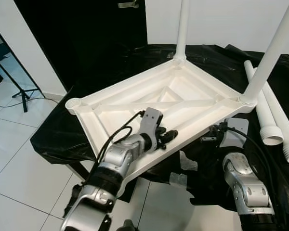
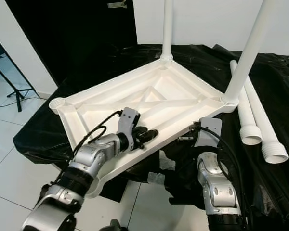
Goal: Building children table
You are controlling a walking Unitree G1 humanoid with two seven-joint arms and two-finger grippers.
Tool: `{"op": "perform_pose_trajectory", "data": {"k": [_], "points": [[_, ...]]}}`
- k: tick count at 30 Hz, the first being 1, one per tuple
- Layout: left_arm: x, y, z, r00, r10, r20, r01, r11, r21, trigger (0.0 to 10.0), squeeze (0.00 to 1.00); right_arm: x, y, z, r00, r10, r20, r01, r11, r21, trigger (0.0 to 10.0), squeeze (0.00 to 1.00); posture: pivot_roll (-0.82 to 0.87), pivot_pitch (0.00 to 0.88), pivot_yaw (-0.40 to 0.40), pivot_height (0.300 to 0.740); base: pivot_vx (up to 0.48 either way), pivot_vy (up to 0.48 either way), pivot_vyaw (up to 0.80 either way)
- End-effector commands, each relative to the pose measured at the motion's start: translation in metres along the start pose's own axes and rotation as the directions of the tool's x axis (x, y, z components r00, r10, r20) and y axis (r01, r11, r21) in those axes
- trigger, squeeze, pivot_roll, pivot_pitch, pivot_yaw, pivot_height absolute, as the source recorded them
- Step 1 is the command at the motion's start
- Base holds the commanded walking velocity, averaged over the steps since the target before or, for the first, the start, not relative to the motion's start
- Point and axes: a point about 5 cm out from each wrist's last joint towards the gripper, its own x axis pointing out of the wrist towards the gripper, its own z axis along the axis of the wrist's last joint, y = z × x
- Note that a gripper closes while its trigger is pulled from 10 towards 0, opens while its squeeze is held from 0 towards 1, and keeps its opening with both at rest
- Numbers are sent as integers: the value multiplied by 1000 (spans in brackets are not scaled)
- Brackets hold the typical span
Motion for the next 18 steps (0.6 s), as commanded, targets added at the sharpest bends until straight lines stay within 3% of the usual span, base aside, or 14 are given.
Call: {"op": "perform_pose_trajectory", "data": {"k": [1,4,7,8,11,16,18], "points": [[10,-14,-3,991,-133,-35,134,991,28,10000,0,1,6,-1,999,30,-14,-30,1000,9,10000,0,124,0,36,740,0,0,0],[8,-12,-11,989,-98,-112,106,992,66,10000,0,-3,6,-5,998,29,-58,-27,999,33,10000,0,122,0,35,740,0,0,0],[8,-12,-11,989,-98,-112,106,992,66,10000,0,-3,6,-5,998,29,-58,-27,999,33,10000,0,122,0,35,740,0,0,0],[10,-14,-15,986,-78,-147,89,993,73,10000,0,-3,4,-14,994,22,-112,-17,999,45,10000,0,113,0,38,740,0,0,0],[12,-15,-16,985,-75,-153,87,994,73,10000,0,-1,2,-17,991,17,-130,-11,999,50,10000,0,113,0,38,740,0,0,0],[16,-19,-16,983,-94,-159,106,992,70,10000,0,19,-3,-25,984,60,-170,-56,998,31,10000,0,109,0,39,740,0,0,0],[16,-19,-16,983,-94,-159,106,992,70,10000,0,19,-3,-25,984,60,-170,-56,998,31,10000,0,109,0,39,740,0,0,0]]}}
